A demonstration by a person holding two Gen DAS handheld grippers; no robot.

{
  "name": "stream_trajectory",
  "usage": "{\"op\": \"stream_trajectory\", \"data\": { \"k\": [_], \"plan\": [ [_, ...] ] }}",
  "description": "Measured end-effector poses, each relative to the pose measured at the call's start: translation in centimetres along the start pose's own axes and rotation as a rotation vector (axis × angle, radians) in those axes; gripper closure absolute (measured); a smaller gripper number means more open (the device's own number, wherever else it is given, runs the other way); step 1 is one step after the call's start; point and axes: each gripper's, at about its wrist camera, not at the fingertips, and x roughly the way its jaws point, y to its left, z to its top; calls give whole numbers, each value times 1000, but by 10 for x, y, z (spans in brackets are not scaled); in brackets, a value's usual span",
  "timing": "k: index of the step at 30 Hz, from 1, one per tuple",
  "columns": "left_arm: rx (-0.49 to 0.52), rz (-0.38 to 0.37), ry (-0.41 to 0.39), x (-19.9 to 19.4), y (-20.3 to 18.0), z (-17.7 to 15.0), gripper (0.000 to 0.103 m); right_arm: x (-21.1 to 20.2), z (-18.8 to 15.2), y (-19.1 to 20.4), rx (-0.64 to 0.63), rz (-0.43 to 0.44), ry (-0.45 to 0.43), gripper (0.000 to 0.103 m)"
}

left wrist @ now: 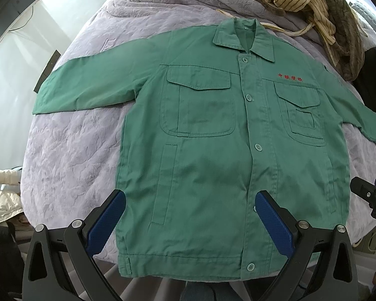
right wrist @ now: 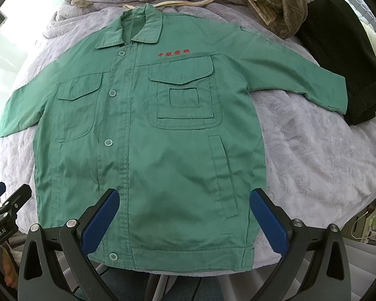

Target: Fold large clothes

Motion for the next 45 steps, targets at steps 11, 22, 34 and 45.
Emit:
{"op": "stream_trajectory", "data": {
  "k": [11, 22, 34, 45],
  "plan": [
    [-2, -12, 16, 0, 1, -4, 0, 1, -2, 2, -1, 1, 1, 0],
    [16, 28, 76, 3, 2, -3, 0, 5, -2, 4, 2, -2, 14, 0],
    [19, 29, 65, 6, 1, 0, 0, 9, 0, 0, 5, -3, 28, 0],
    [19, 25, 63, 6, 2, -1, 0, 12, 1, 1, 3, -2, 35, 0]
  ]
}}
